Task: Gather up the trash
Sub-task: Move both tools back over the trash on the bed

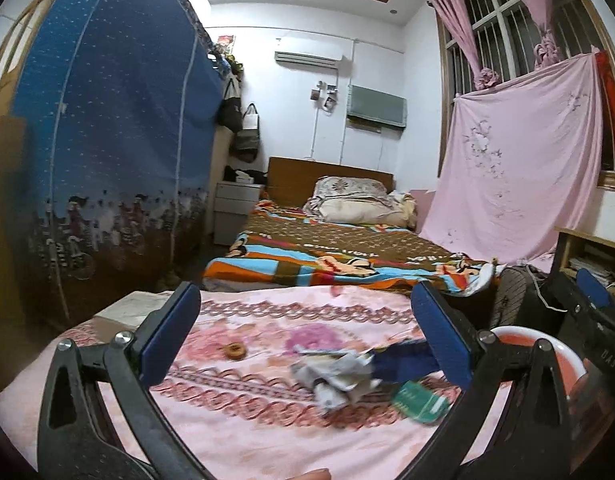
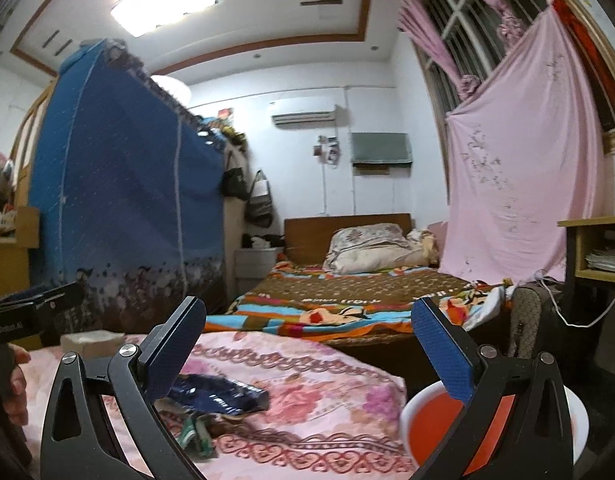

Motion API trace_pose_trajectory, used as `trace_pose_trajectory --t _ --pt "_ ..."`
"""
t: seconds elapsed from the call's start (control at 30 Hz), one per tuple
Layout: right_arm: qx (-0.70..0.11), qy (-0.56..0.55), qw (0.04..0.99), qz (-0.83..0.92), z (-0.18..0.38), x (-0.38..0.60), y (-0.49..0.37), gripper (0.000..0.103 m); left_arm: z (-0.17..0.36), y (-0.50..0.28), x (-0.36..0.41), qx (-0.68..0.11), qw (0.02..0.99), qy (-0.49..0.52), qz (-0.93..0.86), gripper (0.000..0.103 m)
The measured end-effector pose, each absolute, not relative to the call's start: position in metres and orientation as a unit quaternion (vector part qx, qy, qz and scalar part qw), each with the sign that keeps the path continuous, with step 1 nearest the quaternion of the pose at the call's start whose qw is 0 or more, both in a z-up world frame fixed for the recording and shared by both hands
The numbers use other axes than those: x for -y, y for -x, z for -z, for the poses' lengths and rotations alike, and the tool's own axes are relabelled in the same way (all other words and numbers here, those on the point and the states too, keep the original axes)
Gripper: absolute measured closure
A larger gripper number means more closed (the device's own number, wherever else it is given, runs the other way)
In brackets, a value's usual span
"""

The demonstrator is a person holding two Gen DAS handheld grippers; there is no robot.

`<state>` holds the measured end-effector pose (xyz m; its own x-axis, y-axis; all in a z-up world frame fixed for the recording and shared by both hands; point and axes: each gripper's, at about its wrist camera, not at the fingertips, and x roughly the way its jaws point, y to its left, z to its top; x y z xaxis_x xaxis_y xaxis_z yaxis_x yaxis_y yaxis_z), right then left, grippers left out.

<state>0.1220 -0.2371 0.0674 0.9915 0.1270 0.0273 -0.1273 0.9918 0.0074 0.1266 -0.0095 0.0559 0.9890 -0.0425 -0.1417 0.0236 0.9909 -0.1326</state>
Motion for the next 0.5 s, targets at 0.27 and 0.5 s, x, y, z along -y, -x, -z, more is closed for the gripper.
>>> trace_pose_trajectory --t 0.27,0.5 --pt "-0.043 0.02 0.994 -0.101 -0.059 0.212 -0.137 0.0 -0.038 -0.13 -0.01 -0.115 0.99 0.08 0.013 0.011" --pt "-0.107 0.027 0.986 -0.124 -0.049 0.202 -0.154 0.0 -0.028 -0.142 -0.008 -0.165 0.983 0.08 0.027 0.011"
